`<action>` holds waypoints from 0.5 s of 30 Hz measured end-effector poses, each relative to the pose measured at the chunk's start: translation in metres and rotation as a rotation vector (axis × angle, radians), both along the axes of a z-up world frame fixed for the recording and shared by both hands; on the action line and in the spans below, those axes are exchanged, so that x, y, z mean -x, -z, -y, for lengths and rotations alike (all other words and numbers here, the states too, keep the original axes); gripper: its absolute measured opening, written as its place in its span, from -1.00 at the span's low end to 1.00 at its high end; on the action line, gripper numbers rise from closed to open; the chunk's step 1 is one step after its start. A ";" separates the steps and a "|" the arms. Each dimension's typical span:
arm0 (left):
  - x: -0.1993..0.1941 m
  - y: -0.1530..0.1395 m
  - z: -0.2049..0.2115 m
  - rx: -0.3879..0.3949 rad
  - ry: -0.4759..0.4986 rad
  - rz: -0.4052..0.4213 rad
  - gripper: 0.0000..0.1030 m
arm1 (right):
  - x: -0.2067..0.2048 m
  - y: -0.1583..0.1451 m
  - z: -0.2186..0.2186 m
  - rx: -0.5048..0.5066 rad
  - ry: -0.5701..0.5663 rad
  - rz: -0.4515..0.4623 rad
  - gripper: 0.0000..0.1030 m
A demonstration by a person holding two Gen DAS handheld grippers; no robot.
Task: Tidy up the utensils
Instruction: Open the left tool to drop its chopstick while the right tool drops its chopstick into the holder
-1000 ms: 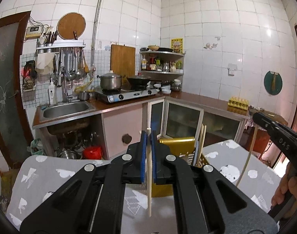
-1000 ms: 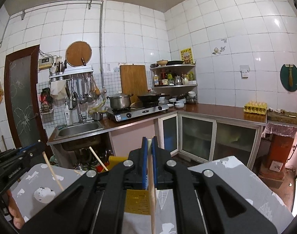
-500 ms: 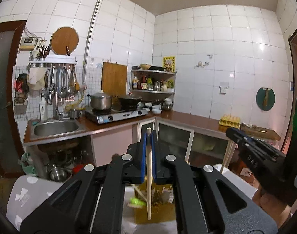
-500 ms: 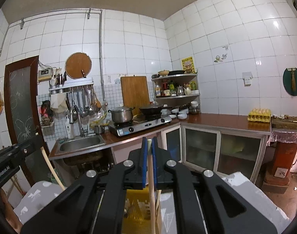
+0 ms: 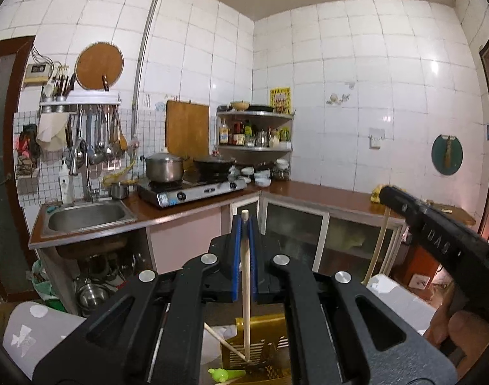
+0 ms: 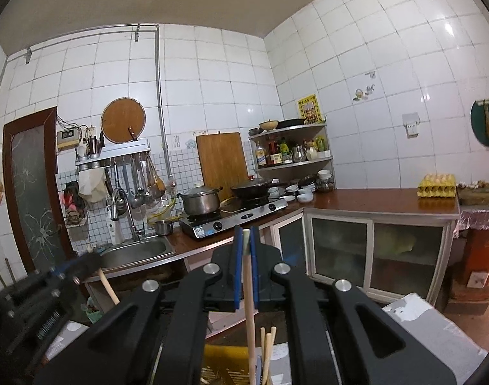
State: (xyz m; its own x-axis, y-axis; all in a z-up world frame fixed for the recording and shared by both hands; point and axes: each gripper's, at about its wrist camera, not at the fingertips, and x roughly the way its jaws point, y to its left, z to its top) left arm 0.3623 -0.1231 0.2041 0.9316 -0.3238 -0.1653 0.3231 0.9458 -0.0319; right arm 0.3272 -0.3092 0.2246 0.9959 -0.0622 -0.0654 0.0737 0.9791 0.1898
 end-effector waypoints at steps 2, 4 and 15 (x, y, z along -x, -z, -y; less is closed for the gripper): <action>-0.009 0.011 0.000 -0.011 -0.003 -0.021 -0.93 | -0.009 0.011 0.001 -0.007 -0.008 -0.011 -0.91; -0.017 0.028 0.000 -0.021 -0.007 -0.049 -0.93 | -0.016 0.025 0.002 -0.007 -0.015 -0.034 -0.91; -0.043 0.090 -0.015 -0.033 -0.029 -0.208 -0.92 | -0.043 0.090 -0.001 0.037 -0.065 -0.201 -0.90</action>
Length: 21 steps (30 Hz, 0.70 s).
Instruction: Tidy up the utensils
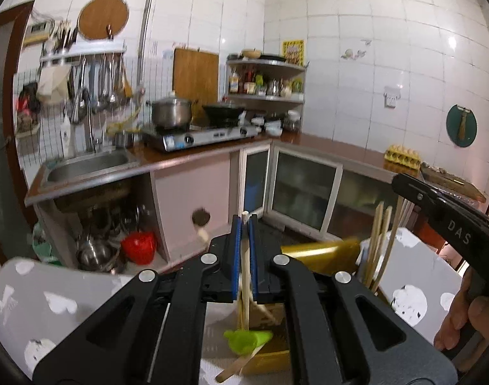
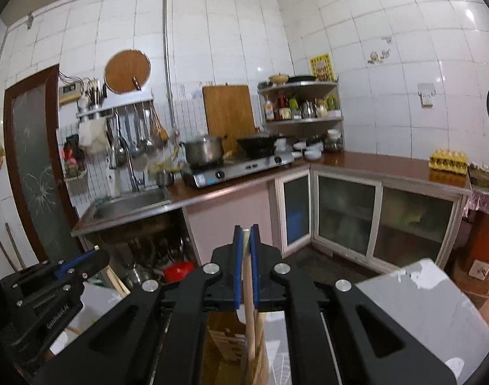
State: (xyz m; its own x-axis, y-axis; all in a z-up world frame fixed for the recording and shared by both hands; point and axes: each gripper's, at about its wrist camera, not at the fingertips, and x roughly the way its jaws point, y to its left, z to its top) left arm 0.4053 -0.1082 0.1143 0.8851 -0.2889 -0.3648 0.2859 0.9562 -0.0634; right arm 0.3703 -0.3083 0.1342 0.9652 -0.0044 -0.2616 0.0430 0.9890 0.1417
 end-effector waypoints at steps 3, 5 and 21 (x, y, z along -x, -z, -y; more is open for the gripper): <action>0.001 0.006 -0.008 0.003 -0.010 -0.022 -0.89 | -0.003 0.016 -0.001 0.019 -0.002 -0.054 -0.89; 0.005 0.004 -0.013 0.007 -0.014 -0.037 -0.87 | -0.002 0.025 -0.004 0.050 -0.001 -0.086 -0.87; 0.179 -0.036 -0.079 -0.002 -0.082 0.111 0.90 | 0.168 0.002 0.002 0.101 0.049 -0.026 0.79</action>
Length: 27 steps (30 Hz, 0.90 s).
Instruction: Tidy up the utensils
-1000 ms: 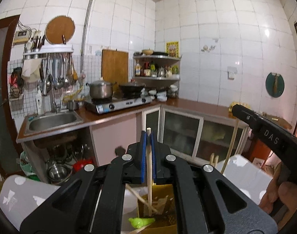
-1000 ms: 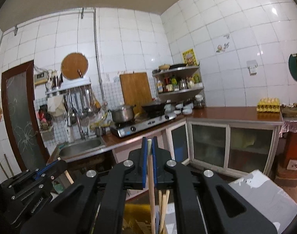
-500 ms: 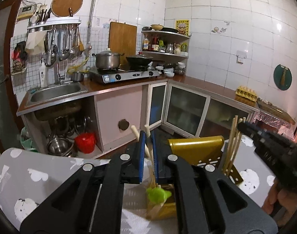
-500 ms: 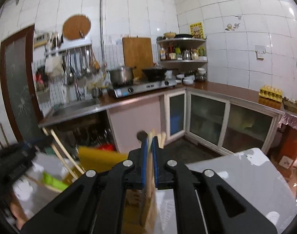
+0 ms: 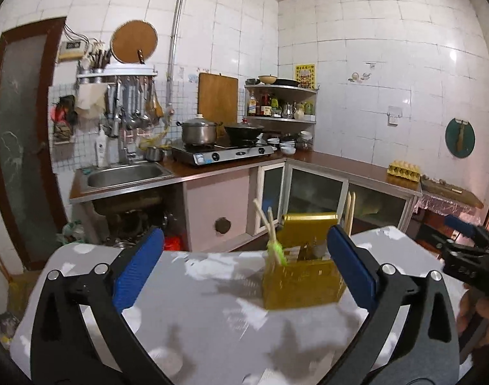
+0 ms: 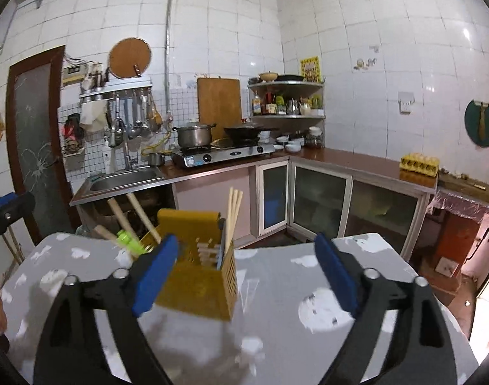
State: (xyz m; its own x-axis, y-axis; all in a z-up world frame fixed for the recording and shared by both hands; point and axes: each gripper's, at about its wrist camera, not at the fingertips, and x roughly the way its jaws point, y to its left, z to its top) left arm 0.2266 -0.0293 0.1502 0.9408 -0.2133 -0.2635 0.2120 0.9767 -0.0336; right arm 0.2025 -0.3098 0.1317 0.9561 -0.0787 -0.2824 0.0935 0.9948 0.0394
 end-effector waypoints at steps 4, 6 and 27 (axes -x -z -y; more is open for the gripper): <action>0.049 0.019 -0.015 0.008 -0.016 0.017 0.90 | 0.053 0.010 -0.016 0.004 -0.003 0.021 0.92; 0.071 0.032 -0.020 0.009 -0.036 0.019 0.90 | 0.075 0.019 -0.024 -0.004 -0.008 0.018 0.92; 0.178 0.133 -0.030 -0.049 -0.194 0.048 0.91 | 0.171 0.109 -0.056 0.021 0.029 0.007 0.92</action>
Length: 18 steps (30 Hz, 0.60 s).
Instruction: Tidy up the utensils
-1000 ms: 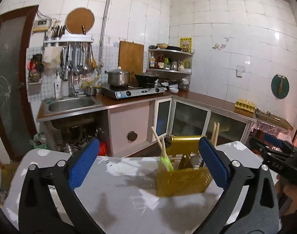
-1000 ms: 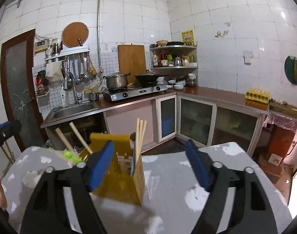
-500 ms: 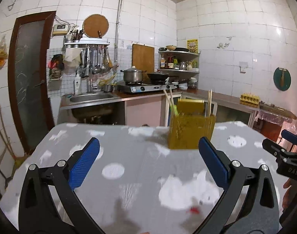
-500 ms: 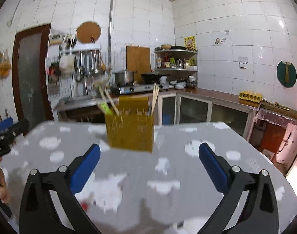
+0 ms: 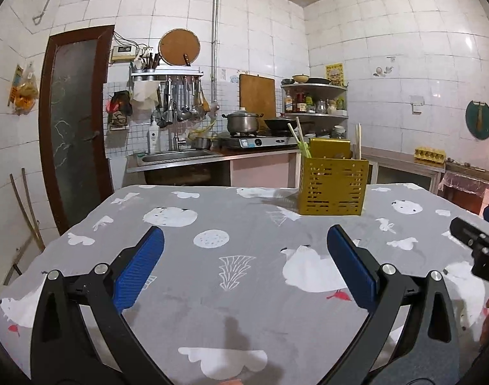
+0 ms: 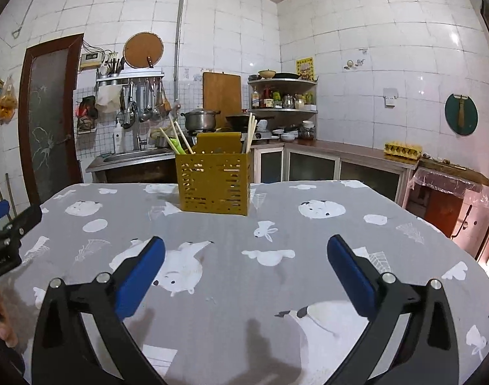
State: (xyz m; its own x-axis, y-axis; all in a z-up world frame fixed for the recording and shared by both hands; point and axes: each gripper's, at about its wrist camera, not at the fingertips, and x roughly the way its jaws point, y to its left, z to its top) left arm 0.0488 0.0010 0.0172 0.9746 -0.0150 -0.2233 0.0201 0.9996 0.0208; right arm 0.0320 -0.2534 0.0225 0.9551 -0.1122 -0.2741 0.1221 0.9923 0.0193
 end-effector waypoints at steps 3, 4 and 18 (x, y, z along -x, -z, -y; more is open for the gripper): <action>-0.002 0.005 0.002 -0.016 -0.002 -0.005 0.91 | 0.005 0.002 0.001 -0.007 0.008 0.023 0.92; -0.002 0.005 0.002 -0.016 0.001 -0.006 0.91 | 0.007 0.004 0.002 -0.008 0.015 0.035 0.92; 0.002 0.005 -0.003 -0.005 0.011 0.009 0.91 | 0.014 0.007 -0.001 -0.001 0.014 0.064 0.92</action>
State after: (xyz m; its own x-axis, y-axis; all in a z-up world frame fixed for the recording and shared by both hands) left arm 0.0472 0.0036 0.0121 0.9765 -0.0244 -0.2142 0.0306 0.9992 0.0259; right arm 0.0179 -0.2523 0.0151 0.9690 -0.1256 -0.2127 0.1347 0.9905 0.0287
